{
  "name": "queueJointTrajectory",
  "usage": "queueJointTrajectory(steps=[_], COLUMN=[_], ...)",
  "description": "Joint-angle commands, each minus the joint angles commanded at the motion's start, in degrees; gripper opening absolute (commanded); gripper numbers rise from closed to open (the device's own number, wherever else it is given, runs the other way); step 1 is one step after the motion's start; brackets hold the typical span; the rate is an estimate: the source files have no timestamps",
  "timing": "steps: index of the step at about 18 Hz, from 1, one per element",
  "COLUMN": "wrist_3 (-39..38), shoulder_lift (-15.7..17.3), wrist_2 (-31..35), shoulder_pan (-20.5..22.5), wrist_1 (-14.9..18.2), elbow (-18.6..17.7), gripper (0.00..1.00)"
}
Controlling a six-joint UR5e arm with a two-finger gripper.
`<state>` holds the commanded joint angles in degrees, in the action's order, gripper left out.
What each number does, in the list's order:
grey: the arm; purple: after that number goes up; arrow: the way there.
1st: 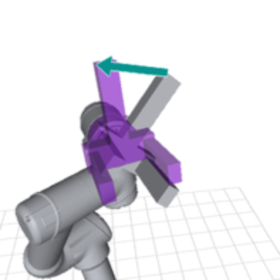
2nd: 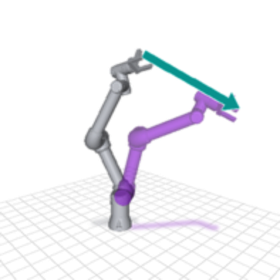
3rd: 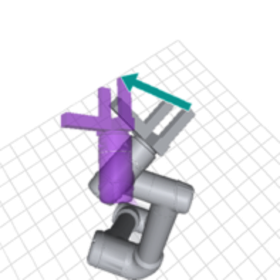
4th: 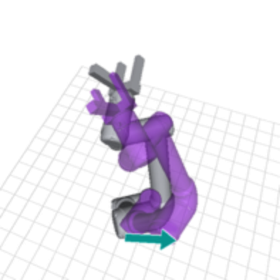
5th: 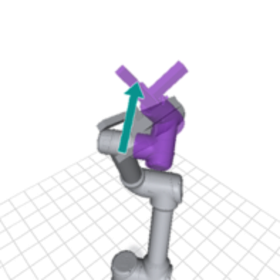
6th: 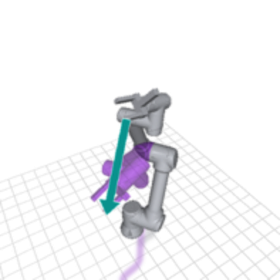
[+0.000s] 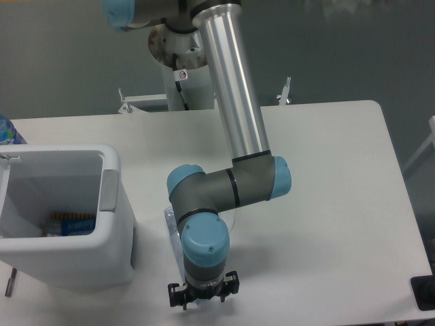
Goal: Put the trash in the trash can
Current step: 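Lower the gripper and close it around the bottle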
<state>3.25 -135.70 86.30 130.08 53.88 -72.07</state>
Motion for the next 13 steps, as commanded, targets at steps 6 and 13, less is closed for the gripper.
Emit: queueJointTrajectory(steps=[6,13], wrist_3=[0.0,-0.09], shoulder_lift=[-0.09,0.09], wrist_2=[0.62,1.06], shoulder_pan=[-0.09,-0.35], wrist_1=[0.09,0.09], elbow=[0.0,-0.61], gripper=[0.63,0.34])
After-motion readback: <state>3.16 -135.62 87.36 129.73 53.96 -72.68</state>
